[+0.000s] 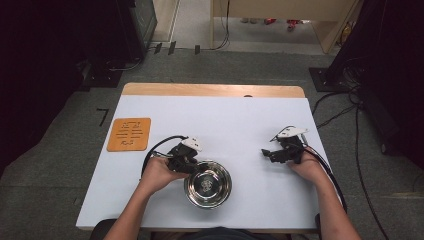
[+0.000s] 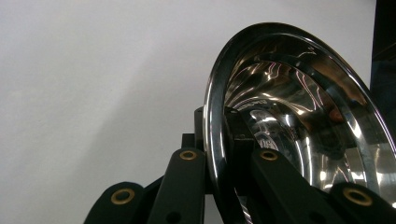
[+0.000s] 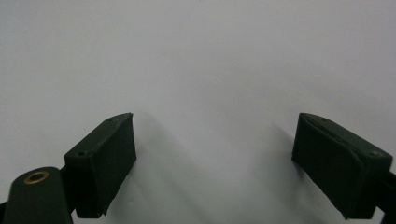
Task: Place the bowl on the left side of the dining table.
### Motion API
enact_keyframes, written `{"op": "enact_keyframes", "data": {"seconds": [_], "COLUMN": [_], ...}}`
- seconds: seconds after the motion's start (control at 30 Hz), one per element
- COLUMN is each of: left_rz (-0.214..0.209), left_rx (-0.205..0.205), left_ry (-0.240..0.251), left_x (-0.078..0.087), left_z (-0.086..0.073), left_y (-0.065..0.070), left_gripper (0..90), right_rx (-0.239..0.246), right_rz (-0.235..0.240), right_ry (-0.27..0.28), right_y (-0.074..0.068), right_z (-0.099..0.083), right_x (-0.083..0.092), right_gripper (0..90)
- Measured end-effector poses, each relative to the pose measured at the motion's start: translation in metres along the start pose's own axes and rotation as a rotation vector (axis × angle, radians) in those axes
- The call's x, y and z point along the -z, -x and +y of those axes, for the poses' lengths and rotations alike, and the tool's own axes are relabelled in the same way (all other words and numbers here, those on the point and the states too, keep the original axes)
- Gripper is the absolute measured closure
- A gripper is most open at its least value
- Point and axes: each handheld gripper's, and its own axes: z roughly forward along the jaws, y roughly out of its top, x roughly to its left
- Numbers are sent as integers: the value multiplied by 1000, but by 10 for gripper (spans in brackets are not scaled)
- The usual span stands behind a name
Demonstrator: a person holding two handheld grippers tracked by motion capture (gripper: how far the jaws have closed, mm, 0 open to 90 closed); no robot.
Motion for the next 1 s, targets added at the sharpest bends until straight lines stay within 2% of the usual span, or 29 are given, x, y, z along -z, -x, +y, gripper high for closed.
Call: {"op": "enact_keyframes", "data": {"seconds": [0.13, 0.33, 0.6, 1.0], "left_rz": [10, -7, 8, 58], "left_rx": [7, 17, 38, 72], "left_ry": [6, 26, 38, 76], "left_x": [3, 7, 11, 19], "left_z": [-1, -1, -2, -6], "left_y": [-2, -5, -9, -18], "left_gripper": [877, 877, 877, 876], "right_rx": [-2, -5, -2, -1], "right_rz": [0, 3, 0, 0], "right_ry": [1, -1, 1, 1], "right_y": [0, 0, 0, 0], "right_z": [0, 0, 0, 0], "right_x": [0, 0, 0, 0], "right_gripper": [130, 130, 130, 130]}}
